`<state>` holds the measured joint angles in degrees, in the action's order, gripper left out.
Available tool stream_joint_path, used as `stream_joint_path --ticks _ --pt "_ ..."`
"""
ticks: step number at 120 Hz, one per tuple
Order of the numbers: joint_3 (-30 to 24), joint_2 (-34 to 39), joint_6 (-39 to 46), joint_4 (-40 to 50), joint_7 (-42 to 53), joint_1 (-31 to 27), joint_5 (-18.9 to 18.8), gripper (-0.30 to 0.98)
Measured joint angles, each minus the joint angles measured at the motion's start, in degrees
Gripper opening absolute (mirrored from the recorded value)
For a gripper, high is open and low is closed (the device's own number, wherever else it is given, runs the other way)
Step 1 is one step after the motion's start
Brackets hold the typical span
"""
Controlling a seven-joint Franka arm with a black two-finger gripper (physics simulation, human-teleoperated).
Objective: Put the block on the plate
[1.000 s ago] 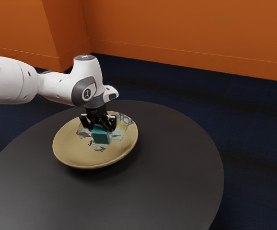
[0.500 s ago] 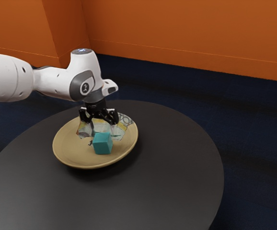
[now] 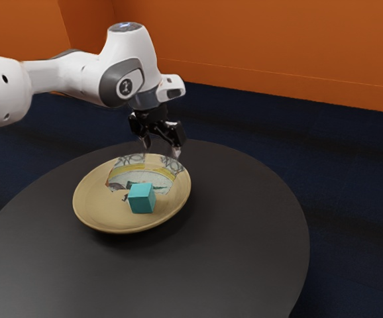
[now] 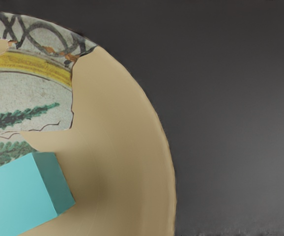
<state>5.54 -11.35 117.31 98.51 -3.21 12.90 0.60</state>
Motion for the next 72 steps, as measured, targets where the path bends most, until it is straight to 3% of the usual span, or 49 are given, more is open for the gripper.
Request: stream_joint_path --ticks 26,72 --pt "-0.74 -0.1 -6.64 -5.77 10.83 1.23 -3.64 0.68" --pt "-1.42 -0.2 -12.11 -6.63 23.51 1.25 -4.44 0.69"
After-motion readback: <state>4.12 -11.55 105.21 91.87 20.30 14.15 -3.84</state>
